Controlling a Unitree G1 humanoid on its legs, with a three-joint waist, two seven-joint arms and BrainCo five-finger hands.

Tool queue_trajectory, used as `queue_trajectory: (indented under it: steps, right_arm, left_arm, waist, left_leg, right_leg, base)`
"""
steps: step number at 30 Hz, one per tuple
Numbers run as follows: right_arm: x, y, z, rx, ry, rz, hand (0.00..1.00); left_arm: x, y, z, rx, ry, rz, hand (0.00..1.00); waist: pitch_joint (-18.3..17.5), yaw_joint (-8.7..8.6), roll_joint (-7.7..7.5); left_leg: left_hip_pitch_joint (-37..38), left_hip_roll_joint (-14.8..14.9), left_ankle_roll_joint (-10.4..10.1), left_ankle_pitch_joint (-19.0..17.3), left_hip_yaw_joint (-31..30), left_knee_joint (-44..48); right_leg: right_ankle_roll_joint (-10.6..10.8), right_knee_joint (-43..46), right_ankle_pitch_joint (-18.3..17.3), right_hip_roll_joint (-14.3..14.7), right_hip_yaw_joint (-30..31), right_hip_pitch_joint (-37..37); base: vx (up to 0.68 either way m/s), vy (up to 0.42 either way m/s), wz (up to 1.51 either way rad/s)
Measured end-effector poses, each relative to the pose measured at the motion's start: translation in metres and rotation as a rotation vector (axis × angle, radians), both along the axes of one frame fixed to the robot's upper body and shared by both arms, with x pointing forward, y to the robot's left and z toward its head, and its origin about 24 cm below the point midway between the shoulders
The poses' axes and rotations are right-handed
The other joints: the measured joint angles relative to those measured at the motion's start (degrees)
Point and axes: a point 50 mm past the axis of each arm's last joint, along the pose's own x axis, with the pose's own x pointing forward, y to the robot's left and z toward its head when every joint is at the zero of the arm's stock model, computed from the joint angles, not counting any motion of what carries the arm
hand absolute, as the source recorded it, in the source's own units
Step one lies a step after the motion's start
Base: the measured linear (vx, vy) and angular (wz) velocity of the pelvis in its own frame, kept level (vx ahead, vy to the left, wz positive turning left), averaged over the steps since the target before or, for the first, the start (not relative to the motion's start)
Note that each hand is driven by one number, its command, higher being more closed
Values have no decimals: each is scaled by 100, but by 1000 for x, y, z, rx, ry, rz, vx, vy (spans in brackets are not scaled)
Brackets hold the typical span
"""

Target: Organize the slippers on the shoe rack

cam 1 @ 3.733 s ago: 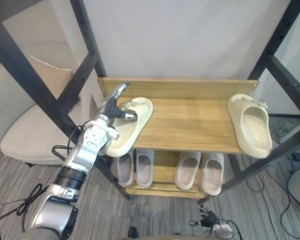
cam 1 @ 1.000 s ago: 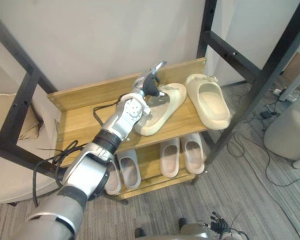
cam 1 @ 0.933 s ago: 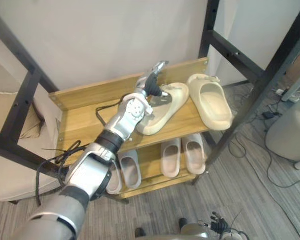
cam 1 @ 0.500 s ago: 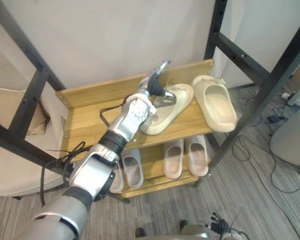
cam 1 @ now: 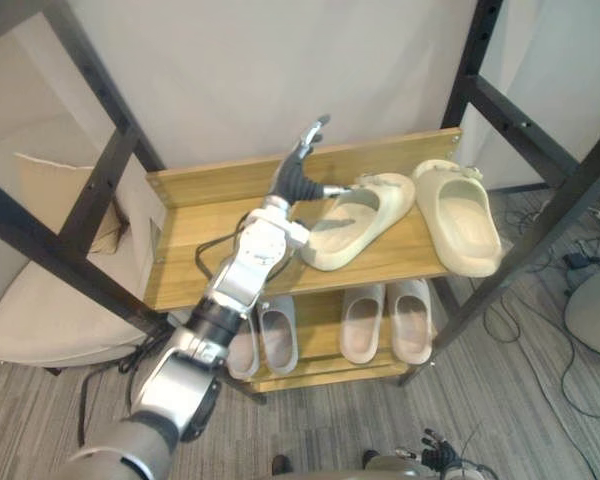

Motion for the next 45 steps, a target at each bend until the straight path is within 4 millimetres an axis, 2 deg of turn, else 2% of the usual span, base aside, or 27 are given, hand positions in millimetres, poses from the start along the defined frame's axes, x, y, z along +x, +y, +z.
queue_trajectory:
  steps: [5, 13, 20, 29, 45]
  right_arm:
    - [-5, 2, -1, 3, 14, 6, 0]
    - [-3, 6, -2, 5, 19, 44, 0]
    - [-3, 9, -2, 3, 22, 61, 0]
    - [-3, 10, -3, 4, 28, 62, 0]
    - [-4, 12, -5, 7, 49, 69, 0]
  left_arm:
    - [-9, 10, -18, -128, 85, -14, 0]
    - [-18, 23, -45, -227, 198, -14, 0]
    - [-22, 23, -55, -241, 245, -40, 0]
    - [-32, -7, -70, -219, 326, -166, 0]
    - [-42, -48, -77, -258, 399, -314, 0]
  waist:
    - [-58, 182, -140]
    - [-60, 218, -257]
    - [-88, 221, -332]
    - [-93, 230, -355]
    - [-253, 227, -413]
  left_leg:
    - [-10, -12, 3, 0, -24, -1]
    - [-25, -36, 4, -1, -30, 0]
    - [-31, -35, 3, -2, -21, 0]
    - [-36, -36, 4, -3, -16, -1]
    - [-84, -43, 5, -2, -7, -1]
  right_leg:
    - [5, -27, -3, -5, -19, 13]
    - [6, -68, -3, -5, -28, 24]
    - [6, -88, -2, 1, -16, 24]
    - [7, -100, -1, 3, -10, 24]
    - [28, -212, 73, -1, 2, 27]
  base:
    - [0, 0, 0]
    - [0, 0, 0]
    - [0, 0, 0]
    - [0, 0, 0]
    - [-1, 0, 0]
